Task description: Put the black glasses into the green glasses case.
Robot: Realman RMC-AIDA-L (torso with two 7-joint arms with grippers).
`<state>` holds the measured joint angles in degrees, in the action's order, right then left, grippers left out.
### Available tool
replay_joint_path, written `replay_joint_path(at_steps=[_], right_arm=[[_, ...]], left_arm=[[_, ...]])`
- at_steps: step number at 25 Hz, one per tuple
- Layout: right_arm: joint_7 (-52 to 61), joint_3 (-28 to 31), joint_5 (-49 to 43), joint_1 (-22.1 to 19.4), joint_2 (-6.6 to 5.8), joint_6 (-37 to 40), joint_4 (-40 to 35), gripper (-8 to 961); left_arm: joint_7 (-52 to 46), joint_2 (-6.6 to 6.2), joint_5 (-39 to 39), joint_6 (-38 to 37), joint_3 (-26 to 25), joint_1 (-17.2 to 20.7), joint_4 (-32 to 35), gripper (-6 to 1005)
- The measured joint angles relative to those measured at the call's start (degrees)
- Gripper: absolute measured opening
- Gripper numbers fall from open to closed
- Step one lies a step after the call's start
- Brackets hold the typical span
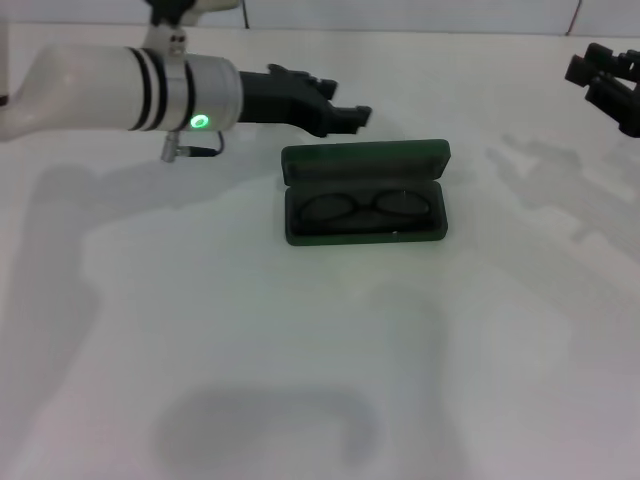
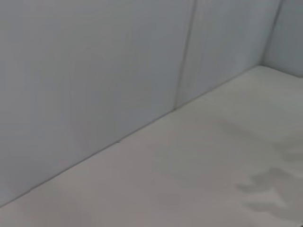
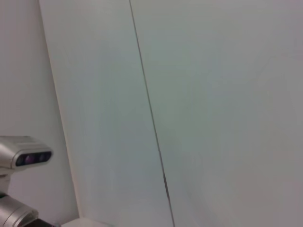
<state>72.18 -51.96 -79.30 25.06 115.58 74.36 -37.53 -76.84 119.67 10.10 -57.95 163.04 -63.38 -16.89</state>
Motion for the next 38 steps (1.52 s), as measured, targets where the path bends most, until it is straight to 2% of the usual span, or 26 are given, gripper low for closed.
replay_joint_path(at_steps=[11,18,28,31,34,37,38], right_arm=[[-1.2,-0.1,-0.5,0.3,-0.09,-1.6,1.1,278],[-1.5,0.0,-0.5,0.4,-0.11,-2.3,1.1,280],[-2.8,-1.2,-0.6,0.6,-0.01,-6.9,1.6,283],[-3.2,-2.2,-0.6,0.8,-0.05,-6.7,1.7,284],[-3.9,-5.3,-0.8,0.8,-0.59,-1.8,1.4,285],[-5.3,-10.0,-1.3,1.7,-1.36,7.4,1.2,286],[-6.2,-11.6,-1.4,2.2,-1.38,10.0,1.3,286]], left_arm=[[-0.1,-0.22,-2.6,-0.6,0.0,-0.5,1.1,652],[2.0,-0.17,-5.5,-5.6,0.0,0.0,1.3,653],[16.3,0.14,-5.1,-6.3,-0.1,4.6,6.1,655],[22.2,0.19,-1.8,-6.8,-0.1,6.6,7.2,655],[27.3,-0.31,6.0,-13.5,-0.1,8.8,6.7,656],[29.6,-2.42,12.4,-27.8,-0.1,12.1,5.5,656],[29.5,-3.76,13.6,-34.2,-0.1,13.4,5.1,656]])
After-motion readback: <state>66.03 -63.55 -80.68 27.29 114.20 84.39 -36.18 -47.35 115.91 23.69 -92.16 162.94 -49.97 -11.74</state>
